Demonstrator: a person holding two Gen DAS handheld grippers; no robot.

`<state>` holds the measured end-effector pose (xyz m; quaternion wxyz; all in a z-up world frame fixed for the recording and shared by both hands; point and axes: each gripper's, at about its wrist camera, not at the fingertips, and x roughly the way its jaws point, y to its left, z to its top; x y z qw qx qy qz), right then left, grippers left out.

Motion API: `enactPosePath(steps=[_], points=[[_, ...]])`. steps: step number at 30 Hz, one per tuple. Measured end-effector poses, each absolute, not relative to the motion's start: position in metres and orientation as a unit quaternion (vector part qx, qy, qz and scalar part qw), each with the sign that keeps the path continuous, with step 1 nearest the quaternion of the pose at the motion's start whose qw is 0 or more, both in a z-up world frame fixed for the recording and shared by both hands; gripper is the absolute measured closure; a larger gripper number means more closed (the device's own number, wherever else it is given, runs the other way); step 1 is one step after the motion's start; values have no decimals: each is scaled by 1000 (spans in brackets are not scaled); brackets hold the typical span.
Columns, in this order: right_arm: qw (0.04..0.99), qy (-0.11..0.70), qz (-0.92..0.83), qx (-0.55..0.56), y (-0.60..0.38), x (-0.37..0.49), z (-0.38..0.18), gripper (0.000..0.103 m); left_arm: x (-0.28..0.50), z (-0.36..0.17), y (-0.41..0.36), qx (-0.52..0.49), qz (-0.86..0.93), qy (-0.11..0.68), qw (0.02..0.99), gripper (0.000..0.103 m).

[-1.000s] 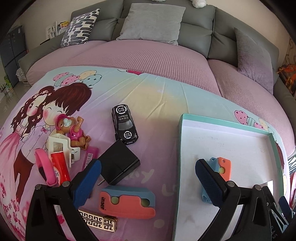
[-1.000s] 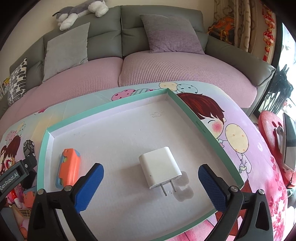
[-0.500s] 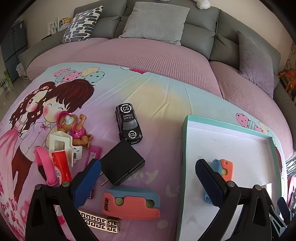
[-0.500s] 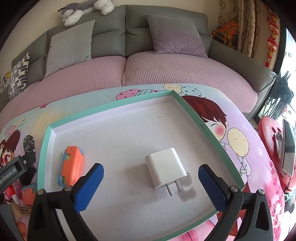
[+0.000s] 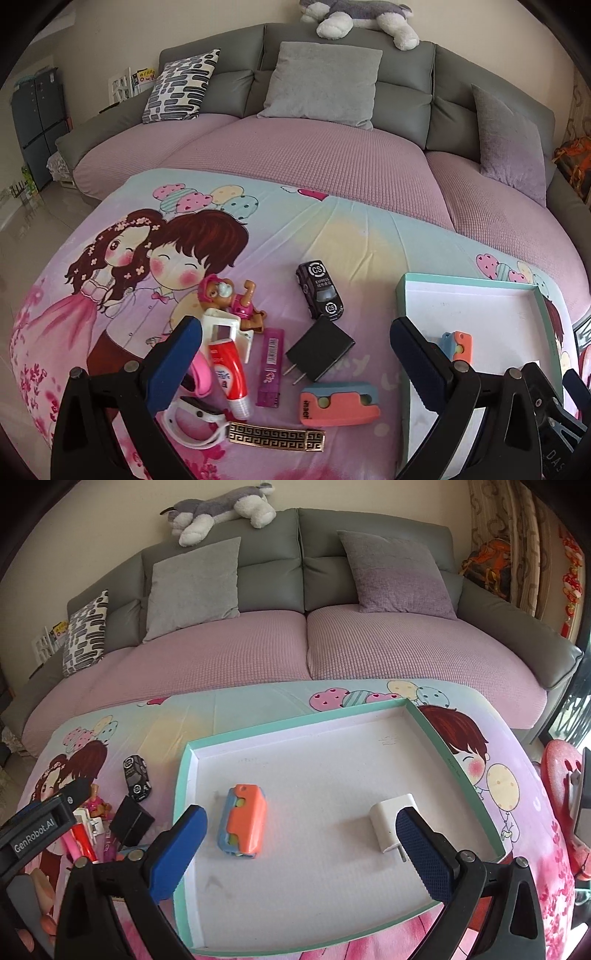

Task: Organize rigid objects
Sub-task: 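Move both open grippers back from the tray toward the item pile, then grasp the gold Greek-key plate with right gripper while left approaches white smartwatch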

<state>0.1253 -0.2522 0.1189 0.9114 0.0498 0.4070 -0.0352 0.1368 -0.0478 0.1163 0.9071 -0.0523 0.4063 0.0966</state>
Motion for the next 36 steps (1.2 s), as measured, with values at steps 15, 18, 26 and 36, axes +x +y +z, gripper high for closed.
enactPosePath(steps=[15, 18, 26, 36], points=[[903, 426, 60, 8, -172, 128, 110, 0, 102, 114, 44, -97, 163, 422, 886, 1], [899, 432, 67, 8, -164, 129, 106, 0, 95, 111, 61, -111, 175, 425, 881, 1], [878, 465, 112, 6, -130, 129, 84, 0, 81, 85, 85, -127, 178, 457, 862, 1], [850, 502, 154, -36, -81, 115, 53, 0, 67, 48, 100, -150, 162, 495, 840, 1]])
